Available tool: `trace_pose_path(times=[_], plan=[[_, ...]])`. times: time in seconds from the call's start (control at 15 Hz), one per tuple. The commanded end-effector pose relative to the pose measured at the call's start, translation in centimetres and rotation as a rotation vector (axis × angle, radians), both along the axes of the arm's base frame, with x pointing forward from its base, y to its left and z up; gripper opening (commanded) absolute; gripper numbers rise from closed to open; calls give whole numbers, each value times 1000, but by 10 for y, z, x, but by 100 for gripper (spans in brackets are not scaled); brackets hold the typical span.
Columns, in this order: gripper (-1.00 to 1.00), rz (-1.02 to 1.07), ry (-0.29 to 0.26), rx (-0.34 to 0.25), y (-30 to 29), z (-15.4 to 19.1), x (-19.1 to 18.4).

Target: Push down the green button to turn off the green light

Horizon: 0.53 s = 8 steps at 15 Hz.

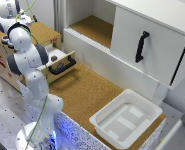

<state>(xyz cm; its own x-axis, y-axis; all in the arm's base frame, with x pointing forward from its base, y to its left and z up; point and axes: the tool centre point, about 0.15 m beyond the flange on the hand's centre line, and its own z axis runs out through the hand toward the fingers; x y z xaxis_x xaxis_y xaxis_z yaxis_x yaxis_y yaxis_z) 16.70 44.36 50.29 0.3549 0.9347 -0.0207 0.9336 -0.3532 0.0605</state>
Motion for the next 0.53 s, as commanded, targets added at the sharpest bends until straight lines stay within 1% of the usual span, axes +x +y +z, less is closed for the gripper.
trace_pose_path(times=[0.0,0.27,0.47], plan=[[-100,5,-41,122,-18,-20,6],[-100,7,-31,118,-17,-30,4],[-100,0,-36,124,-17,-39,4]])
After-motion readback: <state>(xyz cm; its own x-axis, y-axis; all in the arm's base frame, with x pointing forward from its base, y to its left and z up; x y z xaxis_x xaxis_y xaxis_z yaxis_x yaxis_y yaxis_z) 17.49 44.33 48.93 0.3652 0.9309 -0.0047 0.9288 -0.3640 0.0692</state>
